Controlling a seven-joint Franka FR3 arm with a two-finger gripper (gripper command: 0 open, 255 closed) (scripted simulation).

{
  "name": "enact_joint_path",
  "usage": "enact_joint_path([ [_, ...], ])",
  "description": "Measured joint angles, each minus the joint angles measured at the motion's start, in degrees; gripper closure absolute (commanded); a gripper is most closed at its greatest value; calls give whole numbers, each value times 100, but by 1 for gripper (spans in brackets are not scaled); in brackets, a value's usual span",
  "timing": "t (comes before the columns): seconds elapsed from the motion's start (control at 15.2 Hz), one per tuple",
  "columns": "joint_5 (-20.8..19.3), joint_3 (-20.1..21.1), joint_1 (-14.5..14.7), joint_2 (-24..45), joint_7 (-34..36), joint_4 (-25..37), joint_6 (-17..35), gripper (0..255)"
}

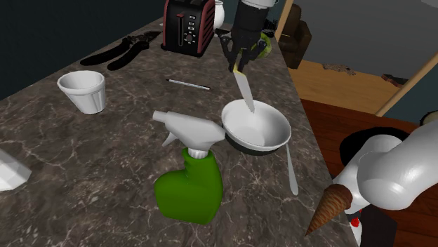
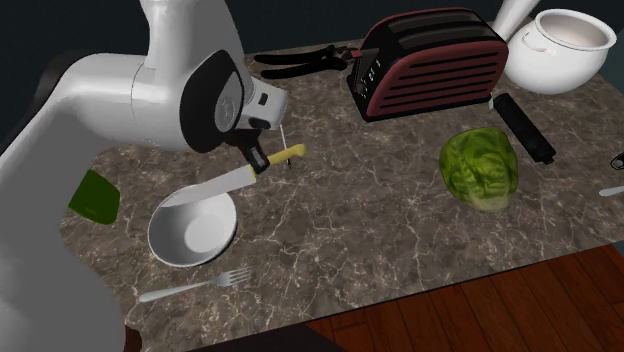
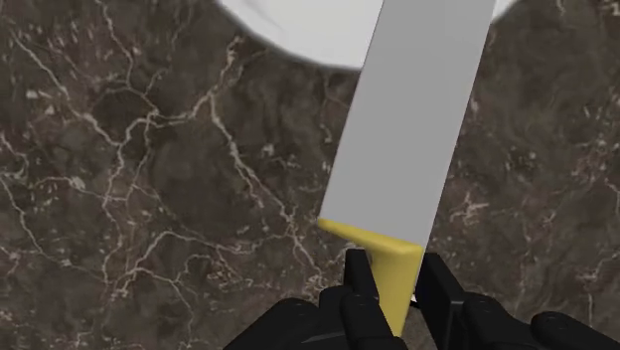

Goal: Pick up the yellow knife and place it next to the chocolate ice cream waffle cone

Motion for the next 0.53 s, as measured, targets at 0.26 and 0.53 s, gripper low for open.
enact_joint_path([
  [0.26, 156, 277, 204, -490, 430, -461, -24, 255],
  [0.53, 338, 540, 401, -935, 823, -825, -83, 255],
])
